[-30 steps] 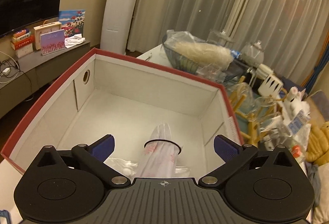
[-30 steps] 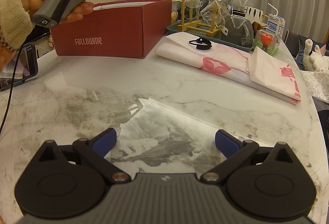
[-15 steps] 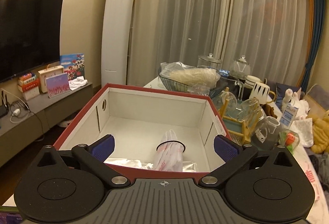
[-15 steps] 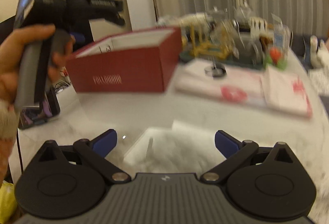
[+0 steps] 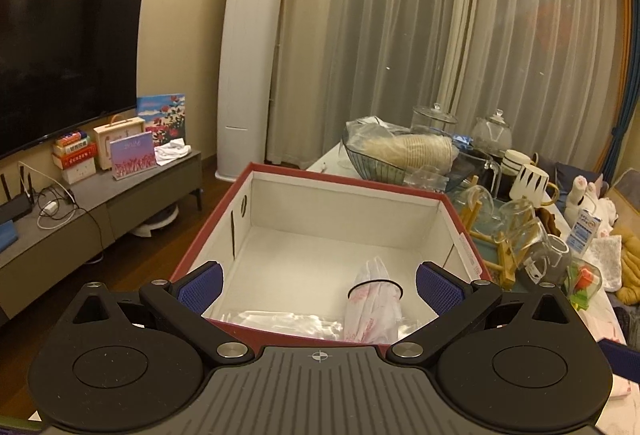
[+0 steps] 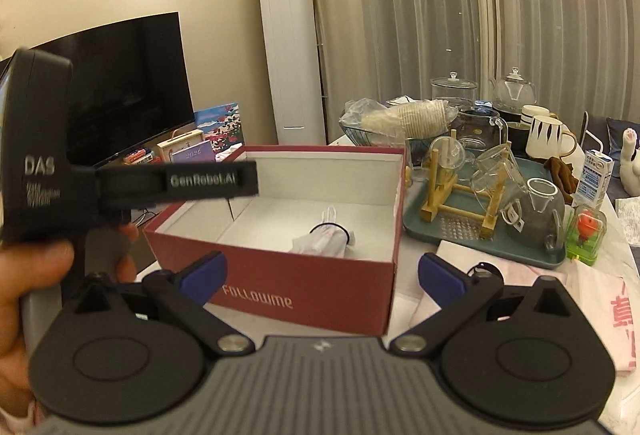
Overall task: Fold shopping bag
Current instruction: 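Release the bag in the box and hold both grippers still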
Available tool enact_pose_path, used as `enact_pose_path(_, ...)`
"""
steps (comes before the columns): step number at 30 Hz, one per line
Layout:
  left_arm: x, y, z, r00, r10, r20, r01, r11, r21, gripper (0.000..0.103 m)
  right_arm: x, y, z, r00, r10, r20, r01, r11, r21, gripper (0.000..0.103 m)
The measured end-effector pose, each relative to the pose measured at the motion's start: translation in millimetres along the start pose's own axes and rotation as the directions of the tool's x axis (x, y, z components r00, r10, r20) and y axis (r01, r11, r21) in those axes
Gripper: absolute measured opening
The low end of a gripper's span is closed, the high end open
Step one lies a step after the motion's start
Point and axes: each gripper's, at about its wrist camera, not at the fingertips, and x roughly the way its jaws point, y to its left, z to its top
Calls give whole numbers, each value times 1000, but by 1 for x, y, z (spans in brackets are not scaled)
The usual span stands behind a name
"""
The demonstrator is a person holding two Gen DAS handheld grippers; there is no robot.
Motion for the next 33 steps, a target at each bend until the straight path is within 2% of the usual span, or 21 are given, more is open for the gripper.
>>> enact_pose_path(14,-7,-5,-2,1000,-24,-3,25,999,25,103,-2,16,9,1000,-28,9,28,998,-52,103)
enact_pose_path(19,-12,-4,-1,999,-51,4,51,998,28,103,-6,13,8,1000,-24,9,24,999,-32,103)
enact_pose_path(33,-15,-7,0,998,-60,2,60,997,38,103,-14,10,5,1000,-9,14,9,1000,-14,103)
